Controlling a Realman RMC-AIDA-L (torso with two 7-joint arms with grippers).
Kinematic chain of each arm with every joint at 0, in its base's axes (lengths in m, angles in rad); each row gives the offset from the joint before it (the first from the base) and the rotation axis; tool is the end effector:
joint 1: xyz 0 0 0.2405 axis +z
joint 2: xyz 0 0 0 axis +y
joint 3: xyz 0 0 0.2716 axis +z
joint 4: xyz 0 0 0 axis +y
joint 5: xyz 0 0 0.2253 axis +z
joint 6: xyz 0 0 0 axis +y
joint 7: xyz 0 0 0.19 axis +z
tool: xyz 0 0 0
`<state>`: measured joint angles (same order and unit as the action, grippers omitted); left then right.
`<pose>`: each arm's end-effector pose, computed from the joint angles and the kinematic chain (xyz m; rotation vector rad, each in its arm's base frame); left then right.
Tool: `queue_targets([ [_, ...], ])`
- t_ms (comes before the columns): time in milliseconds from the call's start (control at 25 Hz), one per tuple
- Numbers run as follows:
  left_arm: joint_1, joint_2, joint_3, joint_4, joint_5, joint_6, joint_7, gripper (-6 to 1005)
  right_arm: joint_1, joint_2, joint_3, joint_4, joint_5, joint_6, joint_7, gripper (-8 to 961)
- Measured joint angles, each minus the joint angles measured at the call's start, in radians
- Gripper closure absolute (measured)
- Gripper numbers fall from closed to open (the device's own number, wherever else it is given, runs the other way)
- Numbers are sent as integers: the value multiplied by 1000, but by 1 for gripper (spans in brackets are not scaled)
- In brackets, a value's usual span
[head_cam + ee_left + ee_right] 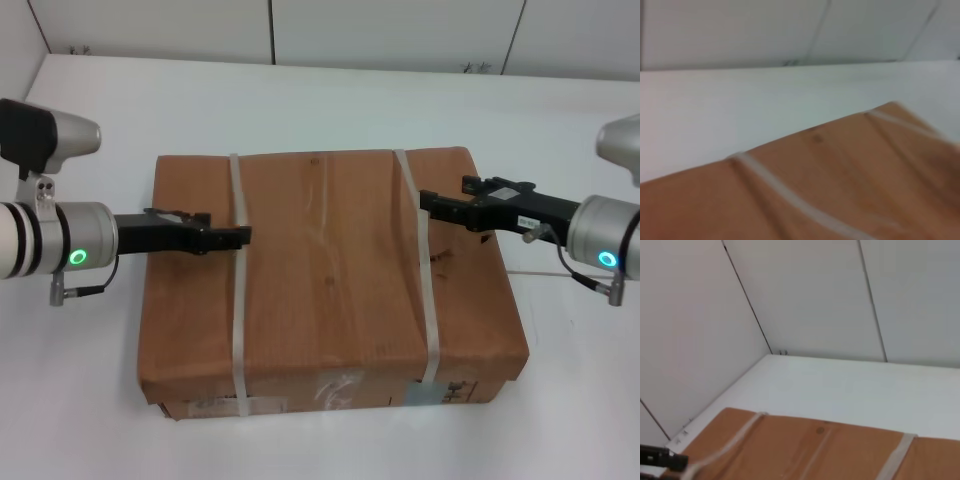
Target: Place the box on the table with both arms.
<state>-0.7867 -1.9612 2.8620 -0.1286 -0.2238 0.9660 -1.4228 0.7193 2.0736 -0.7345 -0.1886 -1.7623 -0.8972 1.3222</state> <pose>-0.3358 0.4263 -0.0836 -2.3685 -1.1248 -0.3249 0.2921 0.4324 -0.1174 -2.3267 1.0250 0.5293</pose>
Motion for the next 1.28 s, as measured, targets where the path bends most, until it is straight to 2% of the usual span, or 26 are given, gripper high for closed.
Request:
queue_targets([
  [320,22,38,-10,0,-46,290,31,218,-31,-2,21,-45,9,-75,-9,96],
  [360,31,49,-10,0,-65,352,45,218,-35,-2,21,-53,9,-94,-16,96],
  [560,61,81,-8,-1,-120,583,163,219,-66,-5,28,-125,9,-315,-124,97],
  [720,71,100,0,-2,-112,715,265,220,-65,-8,20,-140,-19,-500,-224,98],
  [960,72,109,3,-3,-92,829,382,221,-46,-14,20,-208,-150,-681,-247,99],
  [1120,81,105,2,-11,-83,886,506,221,-31,-24,20,-217,-189,-735,-241,100],
  [1280,88,100,2,-23,-82,902,536,222,-30,-26,20,-218,-194,-751,-240,101],
])
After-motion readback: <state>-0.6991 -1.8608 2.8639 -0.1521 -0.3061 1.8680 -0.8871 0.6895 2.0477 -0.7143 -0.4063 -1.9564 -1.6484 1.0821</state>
